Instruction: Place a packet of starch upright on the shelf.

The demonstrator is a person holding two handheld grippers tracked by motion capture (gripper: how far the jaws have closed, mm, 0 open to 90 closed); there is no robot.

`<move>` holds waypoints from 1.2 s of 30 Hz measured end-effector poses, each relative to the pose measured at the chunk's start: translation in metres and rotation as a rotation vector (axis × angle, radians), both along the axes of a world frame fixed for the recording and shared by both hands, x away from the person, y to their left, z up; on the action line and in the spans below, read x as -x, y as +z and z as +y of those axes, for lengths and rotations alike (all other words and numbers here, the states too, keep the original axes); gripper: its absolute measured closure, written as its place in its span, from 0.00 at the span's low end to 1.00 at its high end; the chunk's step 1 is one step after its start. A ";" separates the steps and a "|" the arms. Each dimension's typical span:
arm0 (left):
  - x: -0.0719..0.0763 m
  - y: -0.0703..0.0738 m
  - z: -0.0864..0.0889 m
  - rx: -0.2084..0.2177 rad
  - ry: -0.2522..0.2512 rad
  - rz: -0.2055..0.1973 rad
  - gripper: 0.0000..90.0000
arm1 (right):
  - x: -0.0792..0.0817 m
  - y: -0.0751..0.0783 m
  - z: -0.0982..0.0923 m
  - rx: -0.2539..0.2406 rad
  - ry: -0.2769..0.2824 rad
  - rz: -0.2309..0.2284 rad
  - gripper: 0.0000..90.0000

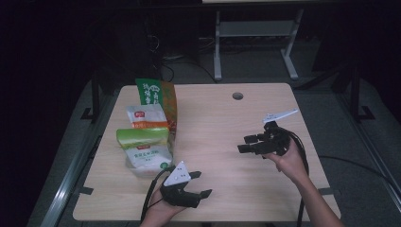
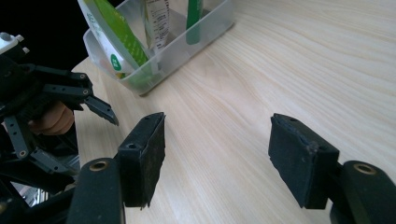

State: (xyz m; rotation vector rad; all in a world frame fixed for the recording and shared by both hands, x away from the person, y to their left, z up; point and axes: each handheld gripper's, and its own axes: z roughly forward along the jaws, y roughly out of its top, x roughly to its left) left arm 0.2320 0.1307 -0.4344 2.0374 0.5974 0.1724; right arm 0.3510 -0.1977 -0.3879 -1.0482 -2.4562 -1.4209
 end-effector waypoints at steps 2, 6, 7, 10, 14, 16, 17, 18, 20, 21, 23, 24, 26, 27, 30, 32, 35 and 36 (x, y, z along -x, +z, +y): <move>0.000 0.000 0.000 -0.001 0.000 0.001 0.33 | 0.002 -0.002 -0.004 -0.001 -0.004 0.001 0.39; 0.000 0.000 0.000 -0.001 0.001 0.000 0.32 | 0.006 -0.006 -0.011 -0.004 -0.016 0.009 0.39; 0.000 0.000 0.000 -0.002 0.001 -0.001 0.32 | 0.007 -0.008 -0.014 -0.002 -0.020 0.014 0.39; 0.000 0.000 0.000 -0.003 0.003 -0.003 0.32 | 0.010 -0.011 -0.019 -0.006 -0.027 0.017 0.39; -0.001 0.000 0.000 -0.005 0.003 -0.003 0.32 | 0.014 -0.017 -0.026 -0.005 -0.040 0.030 0.39; -0.001 0.000 0.001 -0.006 0.003 -0.004 0.32 | 0.016 -0.019 -0.030 -0.010 -0.046 0.030 0.39; -0.001 0.000 0.000 -0.004 0.003 -0.003 0.32 | 0.017 -0.020 -0.032 -0.011 -0.050 0.030 0.39; -0.001 0.000 0.001 -0.008 0.002 -0.004 0.32 | 0.018 -0.021 -0.034 -0.011 -0.054 0.036 0.39; -0.001 0.000 0.001 -0.013 0.000 -0.005 0.32 | 0.020 -0.024 -0.037 -0.009 -0.057 0.039 0.39; -0.002 0.000 0.001 -0.015 -0.001 -0.008 0.32 | 0.022 -0.026 -0.039 -0.011 -0.059 0.039 0.39; -0.002 0.000 0.001 -0.016 0.000 -0.006 0.32 | 0.024 -0.028 -0.042 -0.015 -0.068 0.045 0.39; -0.001 0.000 0.001 -0.013 0.004 -0.001 0.32 | 0.025 -0.029 -0.044 -0.017 -0.070 0.046 0.39; -0.001 -0.001 0.001 -0.012 0.006 0.001 0.32 | 0.028 -0.032 -0.047 -0.016 -0.075 0.051 0.39; -0.001 -0.001 0.001 -0.012 0.006 0.001 0.32 | 0.029 -0.033 -0.049 -0.014 -0.076 0.052 0.39; -0.001 -0.001 0.001 -0.011 0.006 0.002 0.31 | 0.032 -0.036 -0.053 -0.017 -0.083 0.057 0.39; -0.001 -0.001 0.001 -0.011 0.006 0.003 0.31 | 0.034 -0.038 -0.055 -0.022 -0.087 0.057 0.39; -0.001 -0.001 0.001 -0.011 0.006 0.003 0.31 | 0.039 -0.041 -0.058 -0.024 -0.094 0.067 0.39; -0.001 -0.001 0.001 -0.011 0.006 0.004 0.31 | 0.040 -0.042 -0.059 -0.022 -0.092 0.061 0.39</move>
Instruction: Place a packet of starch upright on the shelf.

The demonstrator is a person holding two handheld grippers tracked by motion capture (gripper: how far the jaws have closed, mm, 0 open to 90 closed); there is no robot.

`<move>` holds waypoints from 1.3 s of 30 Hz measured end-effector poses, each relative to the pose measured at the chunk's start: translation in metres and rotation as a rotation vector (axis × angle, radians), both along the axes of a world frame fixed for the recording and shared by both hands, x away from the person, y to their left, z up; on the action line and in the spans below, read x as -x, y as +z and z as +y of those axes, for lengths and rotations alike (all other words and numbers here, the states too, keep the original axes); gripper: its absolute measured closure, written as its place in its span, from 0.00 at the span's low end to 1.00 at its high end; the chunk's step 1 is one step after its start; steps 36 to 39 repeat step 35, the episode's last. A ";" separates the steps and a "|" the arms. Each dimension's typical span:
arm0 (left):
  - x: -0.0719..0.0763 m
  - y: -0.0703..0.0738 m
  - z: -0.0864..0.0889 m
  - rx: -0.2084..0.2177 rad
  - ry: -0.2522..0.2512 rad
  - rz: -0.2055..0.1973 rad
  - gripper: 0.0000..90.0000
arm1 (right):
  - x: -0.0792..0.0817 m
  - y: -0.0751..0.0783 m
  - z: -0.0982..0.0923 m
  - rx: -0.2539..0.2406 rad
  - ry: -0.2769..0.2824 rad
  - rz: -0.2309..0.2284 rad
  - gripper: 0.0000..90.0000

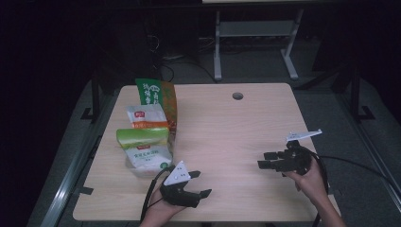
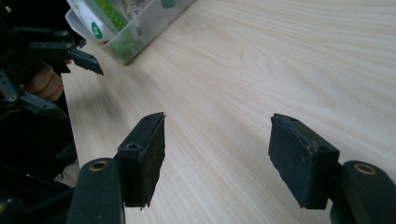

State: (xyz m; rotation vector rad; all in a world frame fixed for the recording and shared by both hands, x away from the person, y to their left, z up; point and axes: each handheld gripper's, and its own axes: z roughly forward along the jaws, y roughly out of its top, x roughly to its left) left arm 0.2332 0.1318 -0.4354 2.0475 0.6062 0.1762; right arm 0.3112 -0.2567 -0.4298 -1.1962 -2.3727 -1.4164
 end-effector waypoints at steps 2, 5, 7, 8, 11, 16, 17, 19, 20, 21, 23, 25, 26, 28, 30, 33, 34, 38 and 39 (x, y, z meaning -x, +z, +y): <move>0.000 0.000 0.000 -0.002 -0.001 0.000 0.31 | 0.003 -0.002 -0.001 -0.002 -0.001 0.002 0.39; 0.000 0.000 0.000 -0.002 0.000 0.002 0.31 | 0.007 -0.004 -0.004 -0.006 -0.005 0.006 0.39; 0.000 0.000 0.000 0.000 0.001 0.004 0.31 | 0.010 -0.006 -0.006 -0.010 -0.007 0.009 0.39; 0.000 -0.001 -0.001 0.001 0.001 0.004 0.31 | 0.011 -0.007 -0.006 -0.012 -0.008 0.014 0.39; 0.000 -0.001 -0.001 0.001 0.000 0.006 0.31 | 0.016 -0.010 -0.009 -0.011 -0.010 0.012 0.39; 0.001 -0.002 -0.002 0.007 0.001 0.009 0.31 | 0.024 -0.011 -0.014 -0.021 -0.020 0.016 0.39; 0.001 -0.002 -0.002 0.007 0.000 0.009 0.31 | 0.026 -0.012 -0.015 -0.022 -0.020 0.016 0.39; 0.001 -0.002 -0.002 0.006 -0.001 0.010 0.31 | 0.029 -0.012 -0.017 -0.023 -0.024 0.015 0.39; 0.001 -0.002 -0.002 0.006 -0.001 0.010 0.31 | 0.031 -0.013 -0.018 -0.023 -0.026 0.009 0.39; 0.001 -0.002 -0.002 0.007 -0.002 0.012 0.31 | 0.033 -0.013 -0.018 -0.027 -0.030 0.010 0.39; 0.001 -0.002 -0.002 0.009 -0.002 0.018 0.31 | 0.037 -0.014 -0.019 -0.031 -0.034 0.010 0.39; 0.001 -0.002 -0.002 0.009 -0.001 0.019 0.31 | 0.040 -0.017 -0.020 -0.031 -0.036 0.010 0.39; 0.001 -0.002 -0.002 0.010 -0.003 0.021 0.30 | 0.043 -0.018 -0.021 -0.036 -0.040 0.010 0.39; 0.000 -0.003 -0.002 0.008 -0.011 0.025 0.30 | 0.047 -0.019 -0.022 -0.036 -0.036 0.005 0.39; -0.001 -0.003 -0.002 0.003 -0.018 0.027 0.28 | 0.050 -0.017 -0.021 -0.042 -0.035 -0.003 0.39; -0.002 -0.005 -0.003 0.009 -0.020 0.049 0.27 | 0.052 -0.015 -0.020 -0.063 -0.037 -0.014 0.39; -0.003 -0.005 -0.003 0.012 -0.021 0.052 0.27 | 0.051 -0.015 -0.019 -0.061 -0.036 -0.022 0.39; -0.004 -0.005 -0.002 0.019 -0.019 0.057 0.27 | 0.052 -0.015 -0.017 -0.054 -0.037 -0.021 0.38; -0.004 -0.005 -0.002 0.019 -0.019 0.057 0.27 | 0.052 -0.015 -0.017 -0.054 -0.037 -0.021 0.38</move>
